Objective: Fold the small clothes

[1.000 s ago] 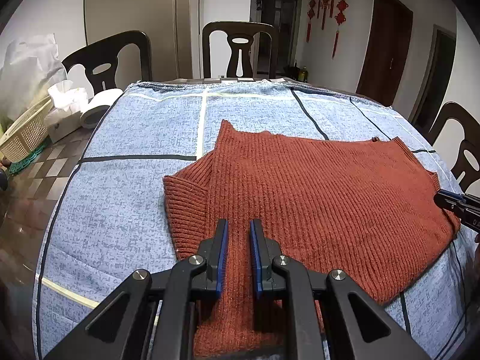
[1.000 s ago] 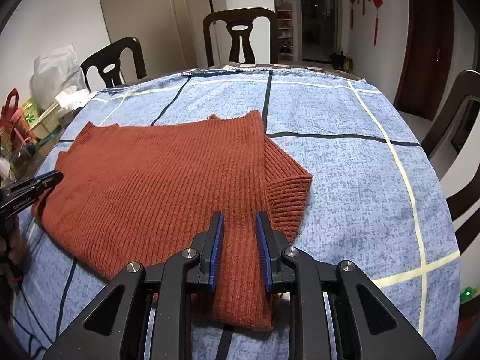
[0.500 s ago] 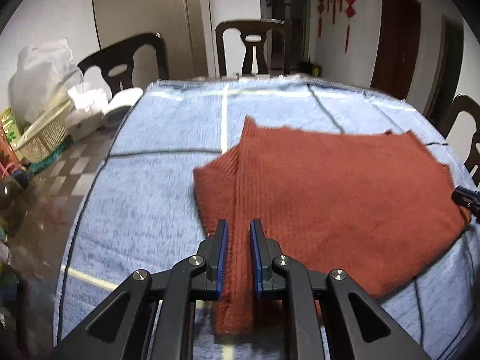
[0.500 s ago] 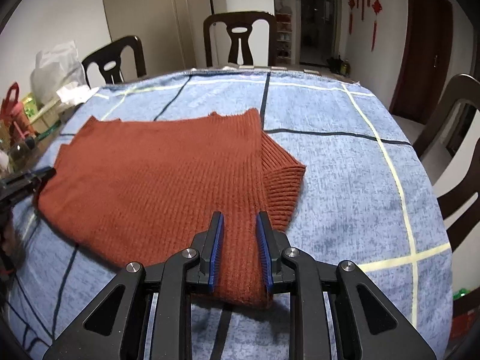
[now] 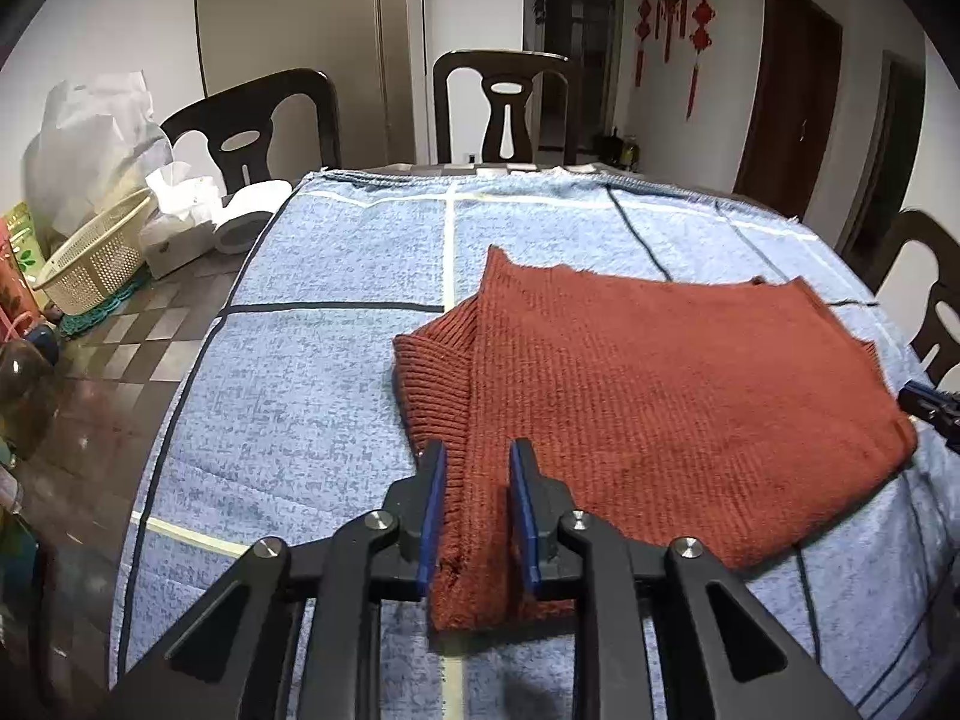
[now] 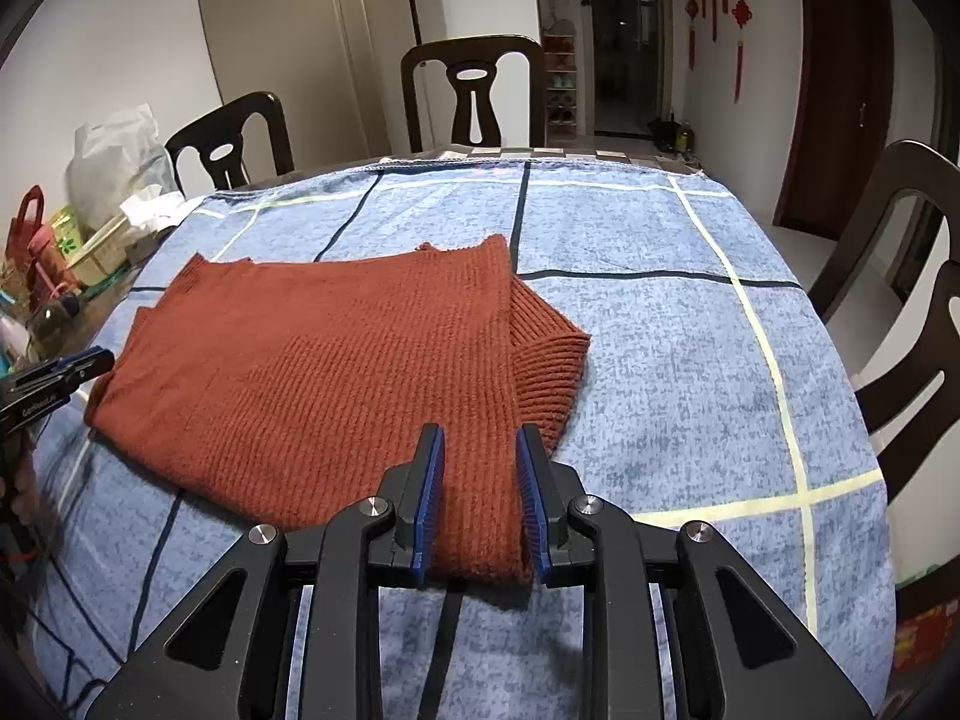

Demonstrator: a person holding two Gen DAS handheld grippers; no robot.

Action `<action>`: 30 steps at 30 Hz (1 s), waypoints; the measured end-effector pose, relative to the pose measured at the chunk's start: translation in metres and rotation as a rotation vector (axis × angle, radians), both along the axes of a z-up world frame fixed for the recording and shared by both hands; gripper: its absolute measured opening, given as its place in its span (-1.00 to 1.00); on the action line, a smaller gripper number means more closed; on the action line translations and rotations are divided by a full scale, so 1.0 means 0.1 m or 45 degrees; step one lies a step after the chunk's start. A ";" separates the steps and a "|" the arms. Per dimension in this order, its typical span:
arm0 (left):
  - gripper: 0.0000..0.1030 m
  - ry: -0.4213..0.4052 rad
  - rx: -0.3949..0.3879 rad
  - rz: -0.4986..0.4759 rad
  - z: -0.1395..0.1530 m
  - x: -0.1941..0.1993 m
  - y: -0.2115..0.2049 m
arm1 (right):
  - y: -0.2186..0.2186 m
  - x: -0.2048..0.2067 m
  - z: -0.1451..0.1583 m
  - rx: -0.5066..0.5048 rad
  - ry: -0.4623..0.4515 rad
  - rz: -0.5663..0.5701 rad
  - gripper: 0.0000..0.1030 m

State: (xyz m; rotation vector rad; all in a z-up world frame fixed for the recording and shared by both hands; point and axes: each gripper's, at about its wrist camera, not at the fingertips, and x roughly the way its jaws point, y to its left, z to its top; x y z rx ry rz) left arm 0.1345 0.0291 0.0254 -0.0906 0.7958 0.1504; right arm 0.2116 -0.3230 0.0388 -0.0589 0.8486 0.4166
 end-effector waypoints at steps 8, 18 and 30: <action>-0.26 0.003 -0.269 0.020 -0.10 0.07 0.33 | -0.23 0.22 -0.13 0.166 0.135 -0.013 -0.49; -0.13 0.047 -0.373 -0.001 -0.25 0.31 0.42 | -0.29 0.45 -0.23 0.305 0.201 -0.017 -0.49; -0.13 0.038 -0.342 0.000 -0.25 0.47 0.40 | -0.46 0.59 -0.27 0.448 0.214 -0.052 -0.49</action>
